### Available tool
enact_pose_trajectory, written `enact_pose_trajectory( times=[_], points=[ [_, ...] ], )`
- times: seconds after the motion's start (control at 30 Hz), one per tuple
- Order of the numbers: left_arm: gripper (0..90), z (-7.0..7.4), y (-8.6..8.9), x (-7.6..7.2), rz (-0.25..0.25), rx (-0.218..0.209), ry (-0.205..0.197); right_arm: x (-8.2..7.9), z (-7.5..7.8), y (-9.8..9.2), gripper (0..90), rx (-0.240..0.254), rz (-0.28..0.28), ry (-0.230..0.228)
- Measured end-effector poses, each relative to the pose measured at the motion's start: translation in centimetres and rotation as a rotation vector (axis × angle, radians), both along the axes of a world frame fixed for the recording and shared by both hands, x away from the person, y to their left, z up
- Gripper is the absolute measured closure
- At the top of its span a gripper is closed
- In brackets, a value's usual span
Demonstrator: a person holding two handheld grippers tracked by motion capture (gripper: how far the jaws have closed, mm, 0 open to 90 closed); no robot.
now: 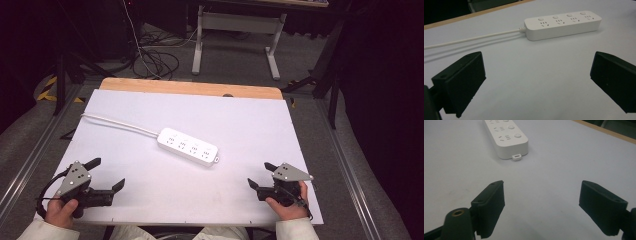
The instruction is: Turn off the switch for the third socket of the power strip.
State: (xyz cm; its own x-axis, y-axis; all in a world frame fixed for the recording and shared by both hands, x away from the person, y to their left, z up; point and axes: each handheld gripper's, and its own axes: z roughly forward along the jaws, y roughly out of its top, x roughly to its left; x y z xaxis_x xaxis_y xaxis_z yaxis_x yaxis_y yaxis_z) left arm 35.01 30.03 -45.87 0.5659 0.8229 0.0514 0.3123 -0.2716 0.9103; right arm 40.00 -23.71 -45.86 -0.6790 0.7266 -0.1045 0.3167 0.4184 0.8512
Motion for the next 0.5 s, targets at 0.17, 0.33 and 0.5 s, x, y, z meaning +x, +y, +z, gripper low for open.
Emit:
enact_pose_trajectory(
  times=[0.17, 0.33, 0.5],
  points=[
    [0.3, 0.07, 0.06, -0.08, 0.007, 0.005, -0.013, -0.01, -0.02, 0.10, 20.9, -0.003, 0.006, -0.002],
    [0.3, 0.10, -0.20, -0.25, 0.014, 0.028, -0.032, -0.01, 0.06, 0.11, 20.7, -0.008, 0.006, -0.003],
    [0.3, 0.16, -0.16, -0.28, 0.015, 0.025, -0.034, -0.04, 0.10, 0.17, 20.3, -0.011, 0.007, -0.005]
  ],
)
